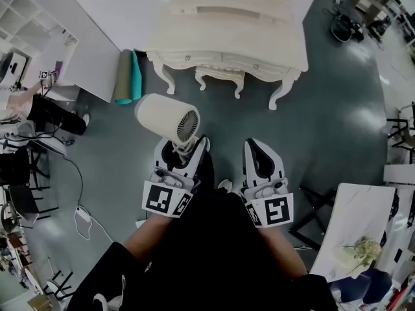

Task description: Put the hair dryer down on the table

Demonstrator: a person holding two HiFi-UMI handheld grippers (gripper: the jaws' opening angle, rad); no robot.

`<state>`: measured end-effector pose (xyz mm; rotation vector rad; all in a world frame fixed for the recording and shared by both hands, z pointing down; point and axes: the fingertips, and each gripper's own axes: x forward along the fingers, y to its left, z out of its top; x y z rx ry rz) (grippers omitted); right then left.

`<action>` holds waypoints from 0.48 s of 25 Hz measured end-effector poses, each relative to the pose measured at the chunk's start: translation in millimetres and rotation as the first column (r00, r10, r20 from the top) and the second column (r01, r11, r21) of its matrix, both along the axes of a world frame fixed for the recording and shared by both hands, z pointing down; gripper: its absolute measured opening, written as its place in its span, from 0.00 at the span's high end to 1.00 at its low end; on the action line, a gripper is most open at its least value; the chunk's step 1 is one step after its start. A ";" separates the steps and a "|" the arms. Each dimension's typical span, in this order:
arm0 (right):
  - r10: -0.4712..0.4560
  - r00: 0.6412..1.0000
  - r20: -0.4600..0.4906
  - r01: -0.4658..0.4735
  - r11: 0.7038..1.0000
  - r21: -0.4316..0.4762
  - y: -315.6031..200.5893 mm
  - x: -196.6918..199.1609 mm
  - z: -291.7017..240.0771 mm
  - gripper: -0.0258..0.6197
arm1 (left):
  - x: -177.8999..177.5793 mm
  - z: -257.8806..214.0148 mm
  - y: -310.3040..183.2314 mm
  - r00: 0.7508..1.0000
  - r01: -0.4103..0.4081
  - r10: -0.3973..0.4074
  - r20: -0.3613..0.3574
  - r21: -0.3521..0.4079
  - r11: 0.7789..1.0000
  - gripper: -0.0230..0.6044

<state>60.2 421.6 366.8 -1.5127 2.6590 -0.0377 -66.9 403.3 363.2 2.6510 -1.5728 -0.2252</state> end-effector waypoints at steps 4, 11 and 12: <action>0.017 1.000 -0.011 -0.017 0.999 -0.033 -23.3 2.0 9.4 0.93 | 6.0 -0.3 -25.0 0.999 -0.036 0.036 -0.002 0.012 0.999 0.57; 0.020 0.999 -0.032 -0.022 0.998 -0.056 -84.3 -1.8 5.6 0.93 | 3.7 11.0 -77.5 0.995 -0.088 0.086 -0.045 -0.042 0.995 0.57; 0.027 0.999 -0.038 -0.029 0.998 -0.057 -94.9 -1.4 4.3 0.93 | 2.2 11.3 -86.4 0.995 -0.092 0.089 -0.047 -0.046 0.995 0.57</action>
